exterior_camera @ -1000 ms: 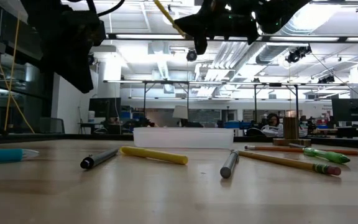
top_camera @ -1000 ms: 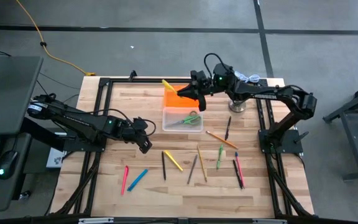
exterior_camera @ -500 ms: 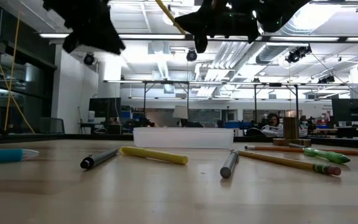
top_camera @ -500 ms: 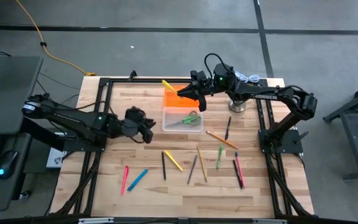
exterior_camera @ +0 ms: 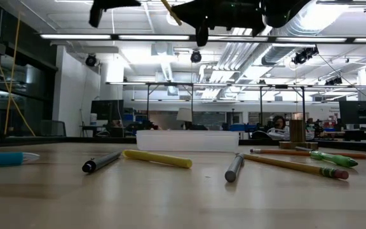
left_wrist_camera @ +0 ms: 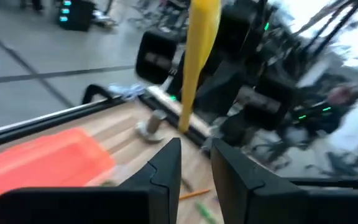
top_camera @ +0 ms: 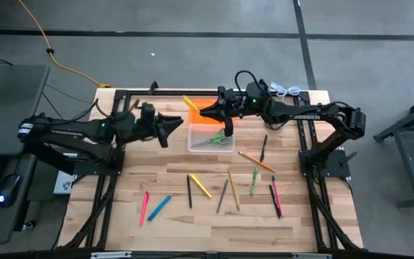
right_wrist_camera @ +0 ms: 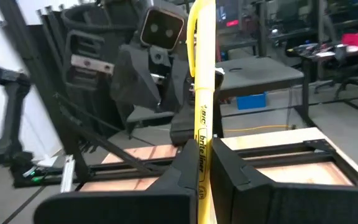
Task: Pick & place school supplies into a supply box
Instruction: Put the top yellow pen into the orange supply box
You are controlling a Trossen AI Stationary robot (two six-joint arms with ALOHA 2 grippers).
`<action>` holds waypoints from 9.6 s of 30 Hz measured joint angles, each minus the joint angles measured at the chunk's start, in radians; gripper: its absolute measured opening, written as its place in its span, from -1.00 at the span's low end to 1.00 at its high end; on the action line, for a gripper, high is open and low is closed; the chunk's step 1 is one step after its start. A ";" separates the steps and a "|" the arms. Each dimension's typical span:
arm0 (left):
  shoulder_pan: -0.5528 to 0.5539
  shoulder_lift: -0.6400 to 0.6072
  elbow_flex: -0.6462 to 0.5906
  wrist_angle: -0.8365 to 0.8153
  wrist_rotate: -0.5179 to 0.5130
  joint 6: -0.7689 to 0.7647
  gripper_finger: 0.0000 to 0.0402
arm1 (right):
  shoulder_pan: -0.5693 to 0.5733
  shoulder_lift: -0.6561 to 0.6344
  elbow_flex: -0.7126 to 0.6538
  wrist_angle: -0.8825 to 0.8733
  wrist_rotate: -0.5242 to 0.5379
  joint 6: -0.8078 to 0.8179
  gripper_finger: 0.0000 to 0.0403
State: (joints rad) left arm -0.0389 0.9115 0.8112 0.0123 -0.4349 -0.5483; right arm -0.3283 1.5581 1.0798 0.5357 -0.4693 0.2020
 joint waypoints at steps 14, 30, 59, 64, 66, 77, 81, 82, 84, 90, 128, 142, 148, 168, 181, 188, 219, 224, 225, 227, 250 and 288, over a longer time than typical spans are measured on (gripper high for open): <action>0.169 0.000 0.000 0.180 0.355 -0.010 -0.42 | 0.022 0.000 0.000 0.016 0.081 0.081 -0.99; 0.235 0.039 -0.002 0.244 0.400 -0.063 -0.41 | 0.022 0.000 0.000 0.061 0.077 0.170 -0.98; 0.263 0.156 -0.002 0.354 0.326 -0.058 -0.41 | 0.022 0.000 0.000 0.061 0.044 0.252 -0.99; 0.263 0.162 -0.001 0.353 0.328 -0.058 -0.41 | 0.022 0.000 0.000 0.065 0.051 0.256 -0.97; 0.263 0.167 0.000 0.359 0.324 -0.058 -0.41 | 0.021 0.000 0.000 0.067 0.051 0.256 -0.98; 0.263 0.228 0.000 0.435 0.324 -0.058 -0.41 | 0.025 0.000 -0.001 0.068 0.063 0.255 -0.98; 0.263 0.240 0.000 0.444 0.325 -0.056 -0.41 | 0.028 0.000 -0.001 0.067 0.068 0.255 -0.99; 0.263 0.240 0.000 0.444 0.325 -0.048 -0.41 | 0.028 0.000 -0.001 0.067 0.068 0.255 -0.99; 0.263 0.240 0.000 0.452 0.327 -0.028 -0.41 | 0.028 0.000 -0.001 0.068 0.067 0.255 -0.98; 0.263 0.240 0.000 0.464 0.337 -0.013 -0.52 | 0.028 0.000 -0.001 0.069 0.063 0.255 -0.97; 0.276 0.237 0.000 0.460 0.325 0.081 -0.84 | -0.048 0.000 0.000 0.021 -0.057 0.266 -0.68; 0.315 0.145 -0.002 0.305 0.400 0.126 -0.84 | -0.126 0.000 0.000 -0.093 -0.071 0.205 -0.69; 0.315 0.095 -0.002 0.176 0.399 0.127 -0.84 | -0.176 0.000 0.000 -0.098 -0.151 0.191 -0.68; 0.314 0.109 0.000 -0.115 0.430 0.185 -0.84 | -0.381 0.000 0.000 -0.181 -0.607 0.251 -0.78; 0.313 0.265 0.002 -0.118 0.513 0.215 -0.84 | -0.446 0.000 0.000 -0.179 -0.690 0.273 -0.80; 0.291 0.387 0.106 -0.141 0.507 0.313 -0.84 | -0.457 0.000 0.000 -0.176 -0.687 0.264 -0.78; 0.252 0.776 0.586 -0.641 0.395 0.525 -0.84 | -0.576 -0.005 0.000 -0.067 -0.784 0.225 -0.83; 0.255 0.793 0.584 -0.651 0.393 0.518 -0.84 | -0.582 -0.059 0.000 -0.130 -0.795 0.196 -0.90; 0.254 0.800 0.587 -0.636 0.392 0.518 -0.84 | -0.588 -0.079 0.000 -0.164 -0.794 0.180 -0.91; 0.254 0.807 0.586 -0.644 0.394 0.510 -0.84 | -0.595 -0.124 0.000 -0.265 -0.773 0.116 -0.95; 0.255 0.918 0.585 -0.606 0.414 0.518 -0.84 | -0.602 -0.685 -0.016 -1.152 -0.308 -0.324 -0.96; 0.303 1.020 0.584 -0.599 0.398 0.637 -0.83 | -0.602 -1.024 -0.562 -0.636 -0.324 0.063 -1.00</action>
State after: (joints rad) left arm 0.2640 1.9315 1.3949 -0.5866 -0.0366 0.0887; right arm -0.9306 0.5339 0.5182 -0.1001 -0.7933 0.2654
